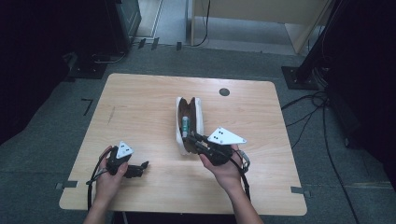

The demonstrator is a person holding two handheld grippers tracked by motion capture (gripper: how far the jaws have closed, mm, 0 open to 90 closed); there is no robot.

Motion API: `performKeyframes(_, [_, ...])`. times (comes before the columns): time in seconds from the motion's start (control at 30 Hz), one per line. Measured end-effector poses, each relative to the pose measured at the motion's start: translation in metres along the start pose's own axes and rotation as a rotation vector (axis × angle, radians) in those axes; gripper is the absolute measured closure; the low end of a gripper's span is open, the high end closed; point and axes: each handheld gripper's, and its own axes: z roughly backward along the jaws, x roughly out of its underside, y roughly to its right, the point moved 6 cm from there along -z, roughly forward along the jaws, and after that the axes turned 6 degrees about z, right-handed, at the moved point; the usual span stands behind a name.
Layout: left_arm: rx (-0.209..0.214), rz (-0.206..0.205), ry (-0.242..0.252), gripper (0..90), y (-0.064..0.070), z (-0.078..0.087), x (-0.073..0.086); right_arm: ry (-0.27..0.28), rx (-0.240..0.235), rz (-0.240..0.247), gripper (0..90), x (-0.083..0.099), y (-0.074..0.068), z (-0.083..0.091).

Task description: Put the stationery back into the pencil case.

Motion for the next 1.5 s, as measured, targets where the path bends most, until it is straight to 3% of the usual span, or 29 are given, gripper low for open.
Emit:
performKeyframes(0.2, [-0.032,0.025,0.003,8.8,-0.009,0.001,0.0,0.01,0.066,-0.045,78.3,-0.005,0.011,-0.009])
performKeyframes(0.4, [-0.048,0.022,0.008,8.2,-0.012,0.001,0.0,-0.008,0.105,-0.063,78.3,-0.008,0.013,-0.025])
performKeyframes(0.5, [-0.058,0.011,0.016,8.2,-0.01,0.001,0.0,-0.037,0.173,-0.099,78.3,-0.005,0.016,-0.034])
performKeyframes(0.57, [-0.053,0.011,0.015,8.2,-0.011,0.001,0.0,-0.04,0.18,-0.138,78.3,-0.003,0.016,-0.04])
performKeyframes(0.77, [-0.047,0.018,0.009,8.3,-0.011,0.001,0.0,-0.11,0.275,-0.131,78.3,0.005,0.013,-0.058])
performKeyframes(0.93, [-0.039,0.018,0.007,8.2,-0.011,0.001,0.0,-0.165,0.313,-0.174,78.3,0.016,0.014,-0.069])
performKeyframes(1.1, [-0.027,0.01,0.005,8.3,-0.01,0.0,0.0,-0.209,0.349,-0.137,78.3,0.022,0.009,-0.075])
performKeyframes(1.5, [-0.025,0.015,0.003,8.3,-0.01,0.0,0.0,-0.284,0.375,-0.131,78.0,0.036,0.007,-0.082])
